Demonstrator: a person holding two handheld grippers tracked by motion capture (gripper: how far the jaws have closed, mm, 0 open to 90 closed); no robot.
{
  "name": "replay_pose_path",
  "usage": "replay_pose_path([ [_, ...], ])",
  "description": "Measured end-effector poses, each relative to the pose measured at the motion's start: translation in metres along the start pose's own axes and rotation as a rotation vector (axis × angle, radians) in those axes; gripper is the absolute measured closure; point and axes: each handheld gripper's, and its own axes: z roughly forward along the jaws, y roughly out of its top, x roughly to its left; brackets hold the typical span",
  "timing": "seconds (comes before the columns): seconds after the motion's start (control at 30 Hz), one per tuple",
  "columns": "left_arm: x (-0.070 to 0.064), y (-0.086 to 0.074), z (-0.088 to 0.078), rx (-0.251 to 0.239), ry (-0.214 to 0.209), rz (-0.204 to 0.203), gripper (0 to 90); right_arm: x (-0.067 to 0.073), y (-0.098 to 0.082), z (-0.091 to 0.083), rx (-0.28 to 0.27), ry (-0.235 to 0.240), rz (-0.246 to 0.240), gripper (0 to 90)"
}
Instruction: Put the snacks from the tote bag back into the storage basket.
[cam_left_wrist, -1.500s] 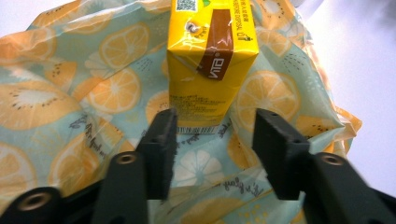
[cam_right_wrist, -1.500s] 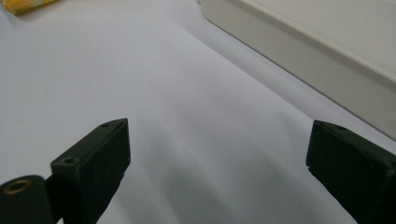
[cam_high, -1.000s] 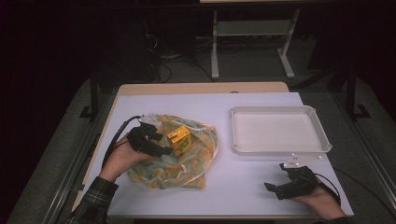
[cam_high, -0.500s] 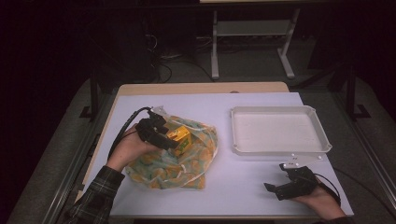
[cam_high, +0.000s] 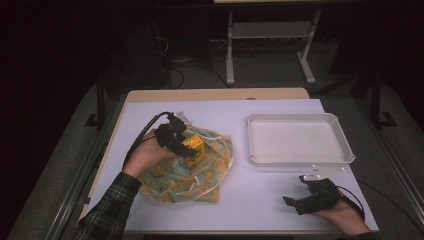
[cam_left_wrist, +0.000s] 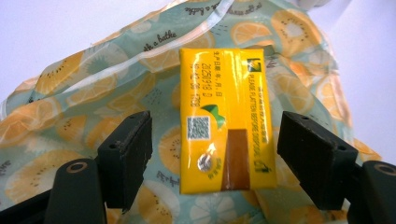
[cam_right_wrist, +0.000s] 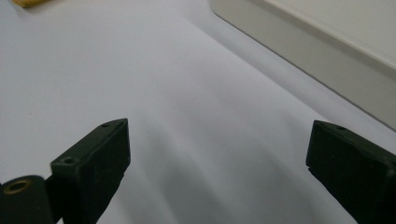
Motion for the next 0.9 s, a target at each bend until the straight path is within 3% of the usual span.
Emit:
replay_pose_path([
  [0.33,-0.001,0.008,0.015,0.063,0.021,0.021,27.0,-0.001,0.000,0.000,0.000,0.000,-0.009,6.2],
  [0.67,-0.005,0.013,0.024,0.109,0.044,0.053,39.3,0.000,-0.001,0.000,-0.002,-0.001,-0.009,6.2],
  [0.9,-0.006,0.013,0.024,0.105,0.042,0.060,48.3,0.000,-0.001,0.000,-0.002,0.000,-0.009,6.2],
])
